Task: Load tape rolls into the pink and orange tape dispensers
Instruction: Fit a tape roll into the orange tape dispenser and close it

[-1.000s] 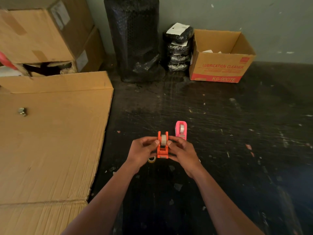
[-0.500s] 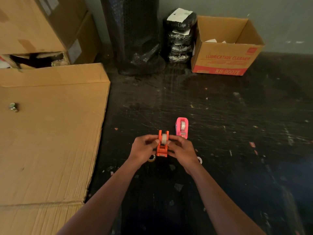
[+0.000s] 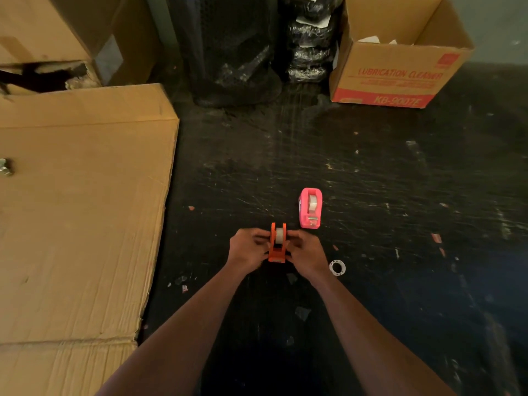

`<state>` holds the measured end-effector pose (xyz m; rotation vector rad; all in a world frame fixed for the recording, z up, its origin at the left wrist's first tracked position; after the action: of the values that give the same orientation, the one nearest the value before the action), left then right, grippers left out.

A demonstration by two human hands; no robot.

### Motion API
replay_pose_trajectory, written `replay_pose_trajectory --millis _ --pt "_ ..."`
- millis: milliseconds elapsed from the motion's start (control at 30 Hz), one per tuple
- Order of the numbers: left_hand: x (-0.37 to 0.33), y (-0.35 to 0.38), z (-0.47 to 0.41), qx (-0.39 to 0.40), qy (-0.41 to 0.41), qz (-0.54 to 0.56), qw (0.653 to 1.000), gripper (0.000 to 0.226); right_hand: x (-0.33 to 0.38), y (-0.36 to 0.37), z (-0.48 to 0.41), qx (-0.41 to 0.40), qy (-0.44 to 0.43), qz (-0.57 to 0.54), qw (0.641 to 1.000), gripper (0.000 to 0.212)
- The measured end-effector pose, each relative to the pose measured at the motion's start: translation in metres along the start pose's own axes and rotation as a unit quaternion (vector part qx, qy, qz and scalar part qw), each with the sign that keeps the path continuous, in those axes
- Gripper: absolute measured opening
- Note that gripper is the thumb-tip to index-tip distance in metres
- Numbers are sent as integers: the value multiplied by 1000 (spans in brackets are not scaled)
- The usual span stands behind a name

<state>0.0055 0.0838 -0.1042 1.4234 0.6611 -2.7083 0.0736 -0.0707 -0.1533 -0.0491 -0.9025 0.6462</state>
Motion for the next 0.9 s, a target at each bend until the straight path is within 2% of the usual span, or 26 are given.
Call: replay_pose_trajectory --millis 133,200,367,533,733,900 --pt "-8 -6 4 -67 42 -84 993 30 12 -6 14 -18 -14 35 999 51" --pt "-13 -5 8 -89 57 -80 991 22 19 -6 16 0 -33 58 998 57" --pt "-12 4 11 -86 52 -36 994 23 29 -7 16 29 -46 87 995 59" --pt "-11 5 7 -88 41 -50 994 21 33 -3 17 69 -53 112 990 62" --pt "-8 7 3 -62 13 -19 998 21 32 -7 16 75 -59 121 988 64" --pt "3 6 5 -52 -41 56 996 16 31 -5 17 62 -83 136 985 66"
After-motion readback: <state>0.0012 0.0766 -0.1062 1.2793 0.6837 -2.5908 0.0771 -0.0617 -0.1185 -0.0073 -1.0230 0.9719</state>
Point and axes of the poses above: each hand's wrist, its own z-axis away from the middle knuckle, its own y-axis out of the palm, x = y × z, the point moved 8 cm from there along -z, towards the middle knuckle, and after that the axes turned 8 degrees about y, right-handed, at the moved point
